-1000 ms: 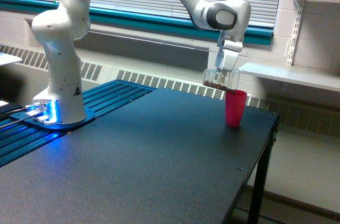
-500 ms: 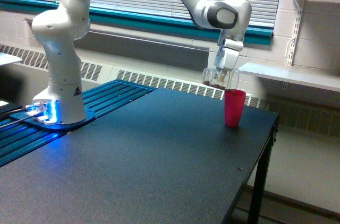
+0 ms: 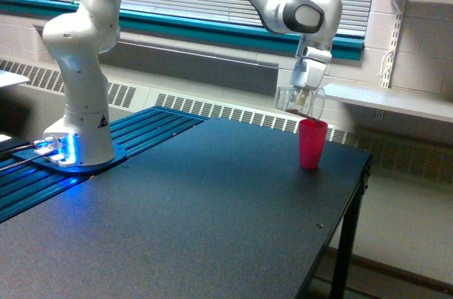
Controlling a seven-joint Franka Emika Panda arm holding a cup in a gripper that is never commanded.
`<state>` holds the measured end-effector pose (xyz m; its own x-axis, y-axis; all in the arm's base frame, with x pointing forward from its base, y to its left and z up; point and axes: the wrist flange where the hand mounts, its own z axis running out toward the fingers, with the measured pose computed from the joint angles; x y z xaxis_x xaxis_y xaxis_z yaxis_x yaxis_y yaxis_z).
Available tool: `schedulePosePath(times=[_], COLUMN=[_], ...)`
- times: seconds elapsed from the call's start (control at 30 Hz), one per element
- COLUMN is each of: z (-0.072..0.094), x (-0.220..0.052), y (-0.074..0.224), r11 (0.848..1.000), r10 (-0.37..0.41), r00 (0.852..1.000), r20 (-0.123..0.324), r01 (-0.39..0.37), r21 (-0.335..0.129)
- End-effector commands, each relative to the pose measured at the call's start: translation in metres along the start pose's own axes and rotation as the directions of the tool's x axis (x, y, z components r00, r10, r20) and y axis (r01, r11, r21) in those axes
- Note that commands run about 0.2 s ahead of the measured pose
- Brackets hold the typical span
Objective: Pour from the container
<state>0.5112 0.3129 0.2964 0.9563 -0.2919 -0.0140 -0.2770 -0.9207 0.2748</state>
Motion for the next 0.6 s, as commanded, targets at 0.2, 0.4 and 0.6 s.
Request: schedulePosePath(times=[0.2,0.4,0.6], z=[0.001,-0.001,-0.007], x=[-0.003,-0.001,0.001], y=[-0.015,-0.018,-0.021], r11=[0.998,0.998,0.997], r10=[-0.064,-0.066,-0.069], r00=[0.998,0.998,0.997], r20=[0.005,-0.008,-0.023], r01=[0.064,0.066,0.069], r21=[0.0,0.012,0.025])
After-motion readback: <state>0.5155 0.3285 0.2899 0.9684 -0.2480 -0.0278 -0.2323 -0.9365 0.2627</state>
